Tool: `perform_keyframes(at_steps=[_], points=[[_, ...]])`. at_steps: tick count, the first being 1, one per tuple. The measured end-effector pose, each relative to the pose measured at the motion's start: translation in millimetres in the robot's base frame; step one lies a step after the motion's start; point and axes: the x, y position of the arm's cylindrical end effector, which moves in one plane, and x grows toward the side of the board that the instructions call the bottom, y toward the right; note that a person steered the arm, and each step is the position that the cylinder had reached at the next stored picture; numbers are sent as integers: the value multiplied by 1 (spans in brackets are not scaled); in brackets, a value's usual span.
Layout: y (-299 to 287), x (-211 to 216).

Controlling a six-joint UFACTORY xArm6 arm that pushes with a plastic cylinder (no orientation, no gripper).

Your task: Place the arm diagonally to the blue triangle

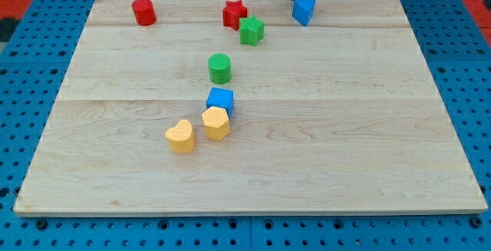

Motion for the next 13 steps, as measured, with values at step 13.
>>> perform_keyframes(at_steps=[13], points=[[10, 0]])
